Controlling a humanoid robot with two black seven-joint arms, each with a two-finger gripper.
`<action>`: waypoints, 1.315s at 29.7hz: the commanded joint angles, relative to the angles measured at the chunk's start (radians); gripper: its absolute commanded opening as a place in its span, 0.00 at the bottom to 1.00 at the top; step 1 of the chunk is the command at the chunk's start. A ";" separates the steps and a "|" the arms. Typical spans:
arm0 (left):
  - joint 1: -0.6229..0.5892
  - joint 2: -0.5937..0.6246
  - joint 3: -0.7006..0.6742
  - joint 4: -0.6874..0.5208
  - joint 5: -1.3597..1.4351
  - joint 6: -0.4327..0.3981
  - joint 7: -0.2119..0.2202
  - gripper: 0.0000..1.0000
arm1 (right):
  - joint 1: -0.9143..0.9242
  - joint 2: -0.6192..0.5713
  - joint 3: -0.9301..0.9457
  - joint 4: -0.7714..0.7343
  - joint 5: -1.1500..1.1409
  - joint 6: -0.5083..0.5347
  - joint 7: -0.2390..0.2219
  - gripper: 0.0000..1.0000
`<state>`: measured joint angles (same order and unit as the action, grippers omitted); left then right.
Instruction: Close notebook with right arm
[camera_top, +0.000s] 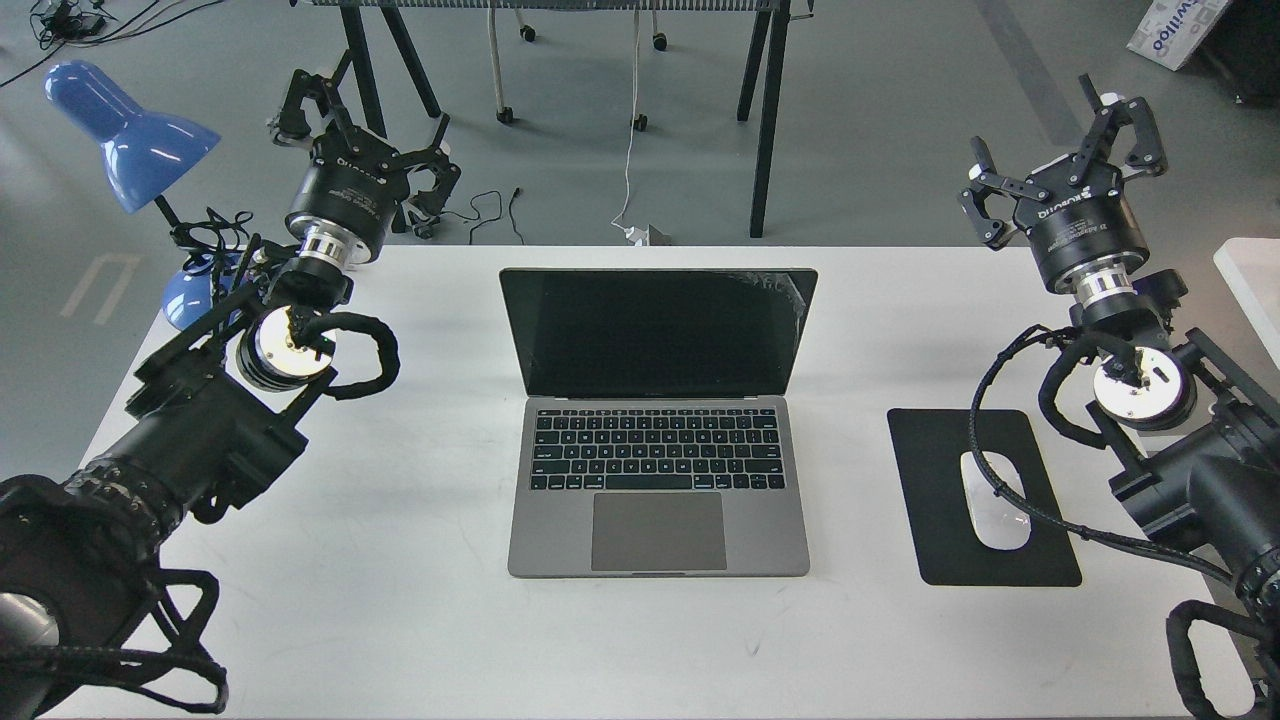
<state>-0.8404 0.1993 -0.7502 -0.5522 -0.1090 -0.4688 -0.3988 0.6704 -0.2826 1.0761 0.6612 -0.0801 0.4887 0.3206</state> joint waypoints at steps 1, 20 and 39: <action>0.000 0.000 0.002 0.000 0.000 -0.002 0.000 1.00 | 0.001 0.008 -0.001 0.000 0.005 -0.001 0.000 1.00; 0.000 0.002 0.002 0.000 0.000 -0.010 0.000 1.00 | 0.301 0.232 -0.327 -0.341 0.000 -0.042 -0.006 1.00; 0.000 0.002 0.002 0.000 0.000 -0.010 0.000 1.00 | 0.091 0.020 -0.516 0.127 0.000 -0.038 -0.009 1.00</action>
<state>-0.8405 0.2009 -0.7485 -0.5522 -0.1088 -0.4788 -0.3988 0.7892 -0.2306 0.5797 0.7301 -0.0798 0.4524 0.3104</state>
